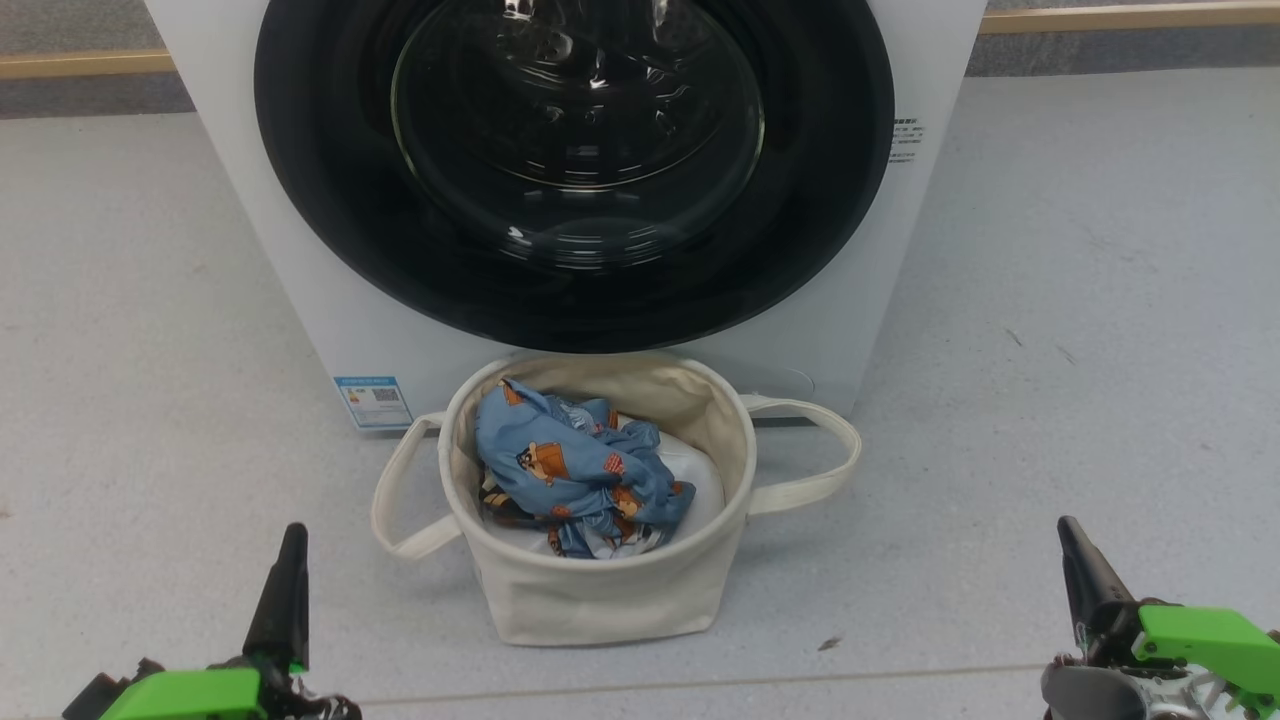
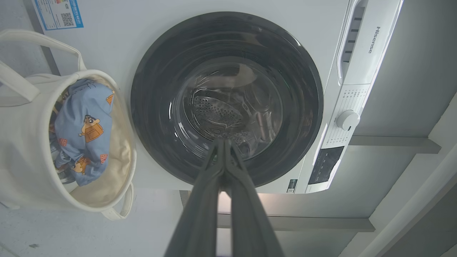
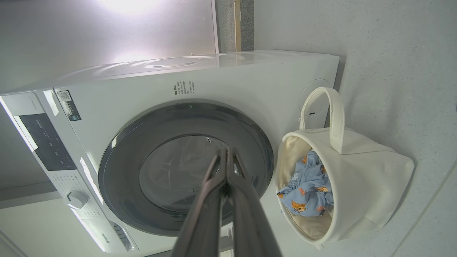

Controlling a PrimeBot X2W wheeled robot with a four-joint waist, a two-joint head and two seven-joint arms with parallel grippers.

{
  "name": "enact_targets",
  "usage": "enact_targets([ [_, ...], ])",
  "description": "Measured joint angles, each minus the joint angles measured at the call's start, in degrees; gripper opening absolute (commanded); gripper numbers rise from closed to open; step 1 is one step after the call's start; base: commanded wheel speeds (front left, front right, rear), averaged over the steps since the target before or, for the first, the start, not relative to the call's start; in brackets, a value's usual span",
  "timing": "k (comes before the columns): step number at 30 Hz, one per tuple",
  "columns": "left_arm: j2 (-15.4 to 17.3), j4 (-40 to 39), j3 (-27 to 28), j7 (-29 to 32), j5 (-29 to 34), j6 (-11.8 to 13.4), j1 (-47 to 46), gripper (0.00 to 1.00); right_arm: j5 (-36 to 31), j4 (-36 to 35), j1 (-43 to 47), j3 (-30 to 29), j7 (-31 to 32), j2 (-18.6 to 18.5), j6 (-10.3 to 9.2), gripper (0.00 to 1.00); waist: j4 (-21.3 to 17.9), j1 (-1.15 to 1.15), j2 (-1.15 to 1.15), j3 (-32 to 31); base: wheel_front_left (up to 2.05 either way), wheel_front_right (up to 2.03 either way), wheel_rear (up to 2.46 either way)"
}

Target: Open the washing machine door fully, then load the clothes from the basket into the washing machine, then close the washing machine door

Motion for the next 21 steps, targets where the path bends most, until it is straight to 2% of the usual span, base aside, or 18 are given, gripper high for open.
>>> enact_targets([
  [21,-0.1,0.0,0.04,0.04,0.01,0.0,0.0,0.0,-0.01,0.0,0.0,-0.03,0.0,0.02,0.0,0.0,0.0,0.0,0.0,0.0,0.0,0.0,0.0],
])
